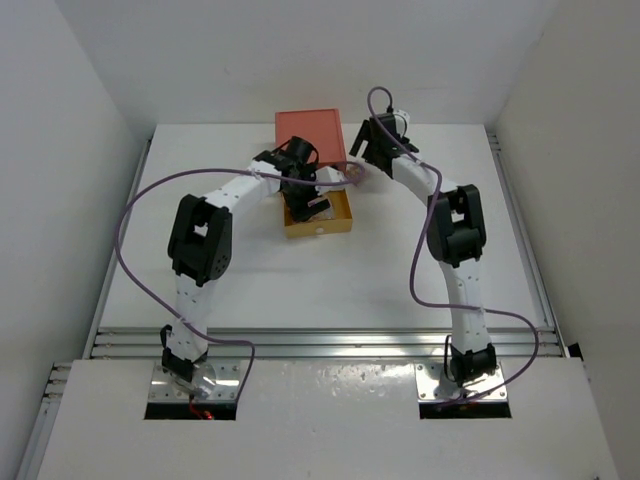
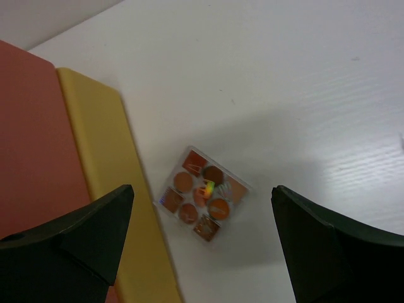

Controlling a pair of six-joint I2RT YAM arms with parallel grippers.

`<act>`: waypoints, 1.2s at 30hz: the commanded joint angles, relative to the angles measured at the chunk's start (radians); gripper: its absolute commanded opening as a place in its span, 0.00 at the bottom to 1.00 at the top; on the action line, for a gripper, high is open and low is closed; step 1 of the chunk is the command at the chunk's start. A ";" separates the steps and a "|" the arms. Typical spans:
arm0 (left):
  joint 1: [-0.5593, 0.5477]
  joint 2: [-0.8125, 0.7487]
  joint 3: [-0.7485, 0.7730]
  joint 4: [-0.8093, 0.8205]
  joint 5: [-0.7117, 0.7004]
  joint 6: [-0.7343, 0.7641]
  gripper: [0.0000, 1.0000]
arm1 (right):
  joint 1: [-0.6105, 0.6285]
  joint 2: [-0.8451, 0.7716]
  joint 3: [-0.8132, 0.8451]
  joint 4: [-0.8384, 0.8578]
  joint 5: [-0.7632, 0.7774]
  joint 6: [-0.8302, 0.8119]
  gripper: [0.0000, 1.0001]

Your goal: Organize the makeup

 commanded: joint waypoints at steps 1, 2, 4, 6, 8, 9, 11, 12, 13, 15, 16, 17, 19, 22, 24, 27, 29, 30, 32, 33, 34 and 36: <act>0.009 -0.018 0.016 0.022 0.005 -0.012 0.84 | 0.025 0.077 0.126 0.038 0.064 0.046 0.90; 0.009 -0.018 0.027 0.022 -0.004 -0.021 0.86 | 0.027 0.100 0.137 0.037 0.067 0.052 0.90; 0.009 -0.027 0.027 0.022 -0.004 -0.050 0.86 | 0.038 0.140 0.183 0.040 0.073 0.040 0.89; 0.009 -0.027 0.027 0.022 -0.004 -0.061 0.86 | 0.044 0.171 0.219 0.037 0.082 0.028 0.88; 0.009 -0.027 0.027 0.013 -0.004 -0.072 0.86 | 0.056 0.204 0.230 0.034 0.117 0.017 0.88; 0.009 -0.027 0.027 0.013 -0.004 -0.084 0.87 | 0.059 0.216 0.240 0.034 0.127 0.014 0.86; 0.009 -0.037 0.036 0.013 -0.004 -0.093 0.87 | 0.065 0.243 0.251 0.038 0.134 -0.001 0.84; 0.009 -0.037 0.036 0.013 -0.004 -0.102 0.87 | 0.068 0.250 0.256 0.041 0.131 -0.020 0.84; 0.009 -0.037 0.047 0.004 0.006 -0.102 0.87 | 0.079 0.264 0.291 0.035 0.146 -0.043 0.80; 0.018 -0.037 0.047 0.004 0.006 -0.113 0.87 | 0.079 0.281 0.302 -0.003 0.165 -0.046 0.77; 0.018 -0.037 0.056 0.004 0.006 -0.113 0.87 | 0.081 0.287 0.297 -0.017 0.171 -0.049 0.75; 0.018 -0.037 0.056 0.004 0.006 -0.124 0.87 | 0.081 0.287 0.294 -0.059 0.176 -0.049 0.75; 0.018 -0.037 0.067 0.004 0.006 -0.135 0.87 | 0.082 0.278 0.282 -0.090 0.174 -0.044 0.74; 0.018 -0.037 0.067 0.004 0.006 -0.144 0.87 | 0.084 0.250 0.233 -0.187 0.153 -0.034 0.73; 0.018 -0.037 0.067 0.004 0.006 -0.144 0.87 | 0.090 0.214 0.195 -0.208 0.145 -0.037 0.71; 0.018 -0.037 0.067 0.004 0.006 -0.144 0.87 | 0.099 0.159 0.116 -0.238 0.141 -0.052 0.71; 0.027 -0.057 0.067 0.004 0.006 -0.153 0.87 | 0.094 0.107 0.057 -0.253 0.141 -0.066 0.73; 0.027 -0.057 0.067 0.004 0.006 -0.153 0.87 | 0.099 0.091 0.011 -0.256 0.141 -0.075 0.73; 0.027 -0.066 0.058 0.004 0.006 -0.153 0.87 | 0.090 0.018 -0.080 -0.246 0.134 -0.101 0.76; 0.027 -0.075 0.047 0.004 0.006 -0.162 0.87 | 0.085 -0.006 -0.150 -0.218 0.116 -0.112 0.77; 0.036 -0.084 0.047 0.004 0.006 -0.162 0.87 | 0.081 -0.024 -0.184 -0.206 0.092 -0.150 0.77; 0.037 -0.093 0.035 0.004 0.006 -0.162 0.87 | 0.068 -0.110 -0.319 -0.157 0.041 -0.179 0.81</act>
